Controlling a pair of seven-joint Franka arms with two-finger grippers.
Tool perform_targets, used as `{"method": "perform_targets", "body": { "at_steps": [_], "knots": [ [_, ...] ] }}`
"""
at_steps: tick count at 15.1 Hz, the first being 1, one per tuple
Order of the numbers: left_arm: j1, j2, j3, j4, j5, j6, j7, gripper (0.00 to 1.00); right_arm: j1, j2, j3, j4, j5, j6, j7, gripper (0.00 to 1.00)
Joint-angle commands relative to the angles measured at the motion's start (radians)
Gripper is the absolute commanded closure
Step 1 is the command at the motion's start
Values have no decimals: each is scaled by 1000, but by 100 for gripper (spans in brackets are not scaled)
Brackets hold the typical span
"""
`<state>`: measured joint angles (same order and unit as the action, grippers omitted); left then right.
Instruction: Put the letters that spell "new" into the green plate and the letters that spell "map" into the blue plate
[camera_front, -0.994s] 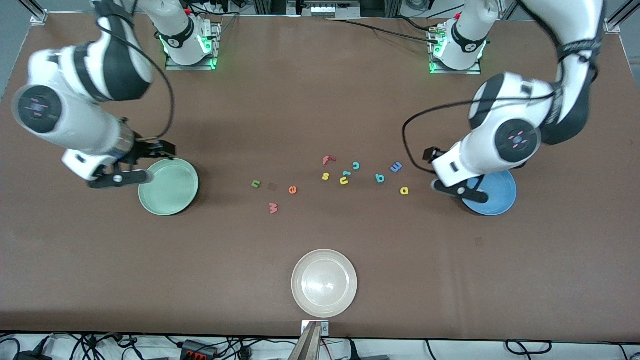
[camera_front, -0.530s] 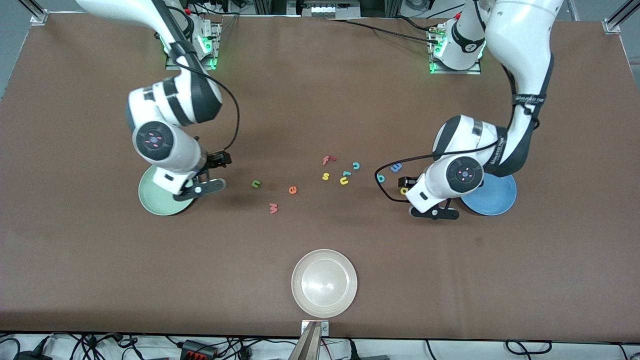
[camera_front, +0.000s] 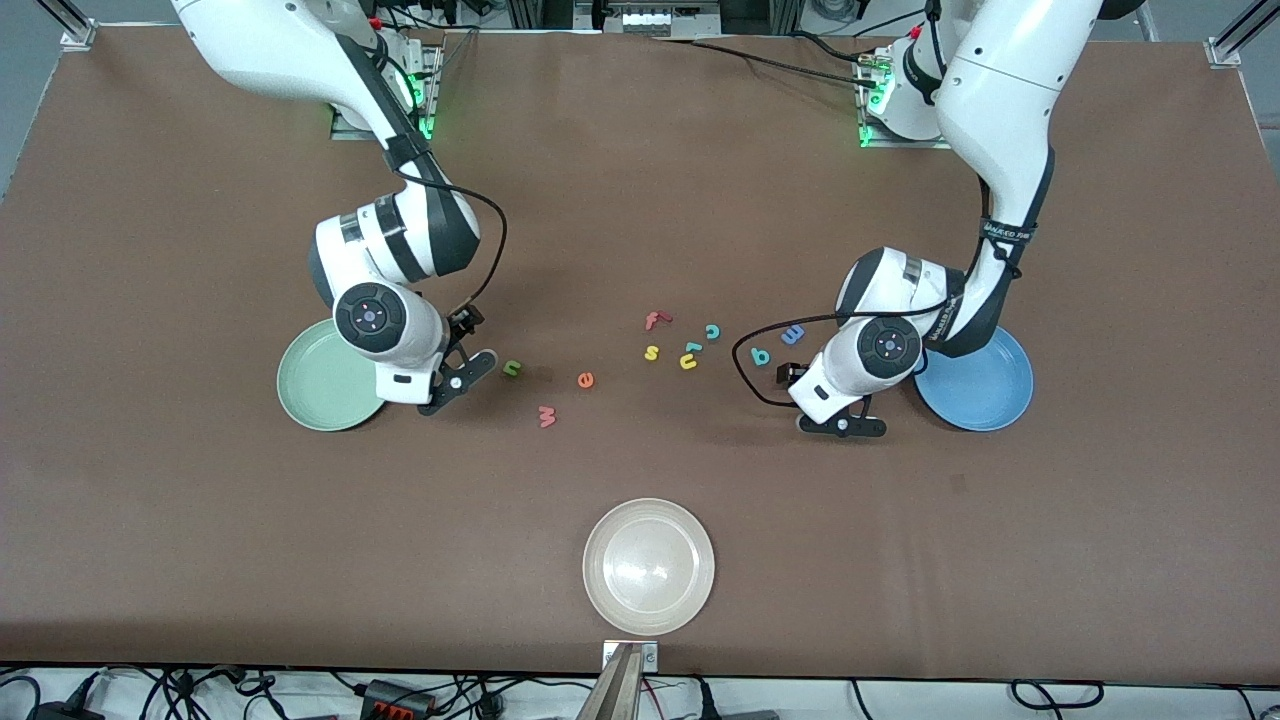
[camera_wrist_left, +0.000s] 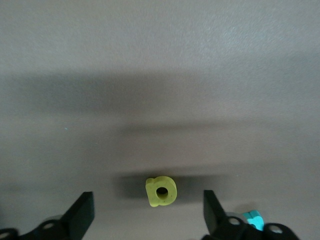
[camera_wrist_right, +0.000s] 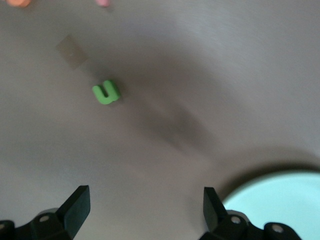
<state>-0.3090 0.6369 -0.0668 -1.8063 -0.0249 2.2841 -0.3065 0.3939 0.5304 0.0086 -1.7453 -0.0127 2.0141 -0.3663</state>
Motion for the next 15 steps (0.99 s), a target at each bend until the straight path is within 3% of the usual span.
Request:
{"method": "perform_targets", "body": {
  "at_steps": [1, 5, 6, 9, 11, 13, 14, 15],
  "knots": [
    [-24, -22, 8, -41, -7, 46, -9, 34, 2, 36, 33, 17, 28, 21, -62, 0],
    [-27, 0, 8, -39, -6, 74, -9, 35, 43, 65, 33, 17, 27, 107, -65, 4],
    [-27, 0, 8, -41, -6, 72, -9, 42, 45, 83, 33, 17, 27, 139, -65, 11],
    [-32, -5, 7, -39, -7, 68, -8, 73, 46, 112, 33, 17, 27, 196, -65, 19],
    [-30, -8, 8, -39, -6, 60, -5, 87, 46, 129, 33, 15, 20, 219, -66, 25],
    [-21, -32, 10, -35, -6, 37, 6, 88, 59, 131, 33, 15, 17, 224, -66, 30],
    [-16, -52, 16, -22, -4, -15, 7, 88, 59, 131, 33, 17, 17, 227, -66, 38],
    [-10, -75, 24, -3, -3, -82, 15, 88, 60, 132, 33, 17, 17, 236, -66, 38]
  ]
}}
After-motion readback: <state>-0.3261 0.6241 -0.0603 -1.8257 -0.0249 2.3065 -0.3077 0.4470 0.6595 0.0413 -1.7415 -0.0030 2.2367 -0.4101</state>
